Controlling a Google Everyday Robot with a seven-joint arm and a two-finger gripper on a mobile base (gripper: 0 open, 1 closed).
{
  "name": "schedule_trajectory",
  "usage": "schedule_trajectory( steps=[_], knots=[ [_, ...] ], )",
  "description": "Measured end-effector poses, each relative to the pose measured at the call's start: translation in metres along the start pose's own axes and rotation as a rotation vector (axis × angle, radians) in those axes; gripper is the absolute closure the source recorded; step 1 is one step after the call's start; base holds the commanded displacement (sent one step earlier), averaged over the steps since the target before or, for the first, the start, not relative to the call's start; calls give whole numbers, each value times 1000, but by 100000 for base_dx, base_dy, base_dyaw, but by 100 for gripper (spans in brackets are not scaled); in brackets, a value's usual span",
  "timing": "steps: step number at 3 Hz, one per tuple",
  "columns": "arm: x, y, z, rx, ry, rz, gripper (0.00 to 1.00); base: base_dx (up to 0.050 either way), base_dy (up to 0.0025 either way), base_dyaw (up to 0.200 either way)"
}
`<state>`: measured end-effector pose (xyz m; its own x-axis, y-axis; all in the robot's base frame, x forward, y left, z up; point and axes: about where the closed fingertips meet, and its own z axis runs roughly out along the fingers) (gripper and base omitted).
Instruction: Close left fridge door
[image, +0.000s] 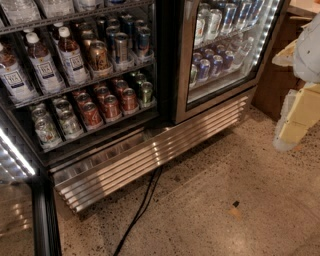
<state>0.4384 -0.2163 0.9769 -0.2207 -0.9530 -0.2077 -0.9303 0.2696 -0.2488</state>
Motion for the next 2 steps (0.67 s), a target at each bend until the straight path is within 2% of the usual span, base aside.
schedule_trajectory(
  steps=[2],
  knots=[
    [0, 0, 0, 0, 0, 0, 0, -5008, 15, -104]
  ],
)
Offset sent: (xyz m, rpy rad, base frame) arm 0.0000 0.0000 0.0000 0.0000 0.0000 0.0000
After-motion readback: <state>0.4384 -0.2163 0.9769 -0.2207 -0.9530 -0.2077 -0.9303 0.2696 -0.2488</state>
